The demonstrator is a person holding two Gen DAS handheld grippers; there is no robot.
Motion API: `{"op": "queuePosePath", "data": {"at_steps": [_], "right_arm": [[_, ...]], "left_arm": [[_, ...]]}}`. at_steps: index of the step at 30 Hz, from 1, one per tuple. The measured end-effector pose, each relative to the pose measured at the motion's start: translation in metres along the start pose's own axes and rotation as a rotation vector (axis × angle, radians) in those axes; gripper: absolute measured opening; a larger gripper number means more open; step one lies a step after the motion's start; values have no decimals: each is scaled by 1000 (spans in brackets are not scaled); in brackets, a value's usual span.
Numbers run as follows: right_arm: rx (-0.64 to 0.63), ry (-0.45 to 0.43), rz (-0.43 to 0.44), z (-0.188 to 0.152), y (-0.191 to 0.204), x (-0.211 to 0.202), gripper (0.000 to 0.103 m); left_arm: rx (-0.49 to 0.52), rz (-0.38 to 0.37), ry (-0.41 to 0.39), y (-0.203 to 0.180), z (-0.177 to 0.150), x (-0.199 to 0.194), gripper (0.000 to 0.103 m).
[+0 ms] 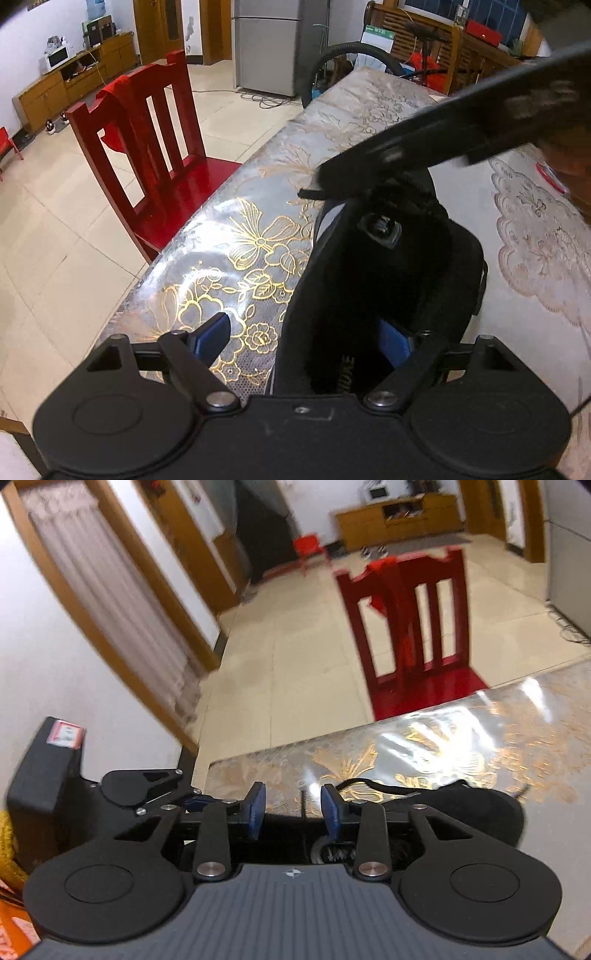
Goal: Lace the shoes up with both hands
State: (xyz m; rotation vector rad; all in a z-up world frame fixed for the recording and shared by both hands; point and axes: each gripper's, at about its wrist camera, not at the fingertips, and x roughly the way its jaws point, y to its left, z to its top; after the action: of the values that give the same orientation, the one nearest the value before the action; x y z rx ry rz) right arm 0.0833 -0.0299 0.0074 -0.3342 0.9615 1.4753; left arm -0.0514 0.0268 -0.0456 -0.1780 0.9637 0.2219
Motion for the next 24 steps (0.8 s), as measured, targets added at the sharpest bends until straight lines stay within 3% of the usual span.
{"op": "queuePosePath", "data": {"at_steps": [1,2,4,5,7,11,16,19,22,24], "right_arm": [[-10,41,-11,4,2,10,26],[-7,84,-27,8,2,20,6],[48,130,-43,14,-3,31,3],[87,102,-26,17,-4,26,3],[149,-6,-1,26,-4,5,3],[403,-322,247,44,-16,-65,3],[504,-615,483,64,-13,-137,4],[460,-714,528,81,3,-169,2],[371,-814,630,96,27,-198,1],[234,-854,576,105,52,-218,1]], "left_arm": [[-2,-1,0,1,-1,0,83],[-4,-2,0,2,-2,0,83],[-6,-3,1,5,-4,1,83],[-5,-3,2,6,-5,2,83],[-10,-6,6,9,-7,4,83],[-43,-40,17,15,-8,6,83],[-32,-31,16,11,-8,5,83],[-39,-38,20,11,-9,5,83],[-53,-31,19,12,-9,6,83],[-63,-29,8,11,-10,3,83]]}}
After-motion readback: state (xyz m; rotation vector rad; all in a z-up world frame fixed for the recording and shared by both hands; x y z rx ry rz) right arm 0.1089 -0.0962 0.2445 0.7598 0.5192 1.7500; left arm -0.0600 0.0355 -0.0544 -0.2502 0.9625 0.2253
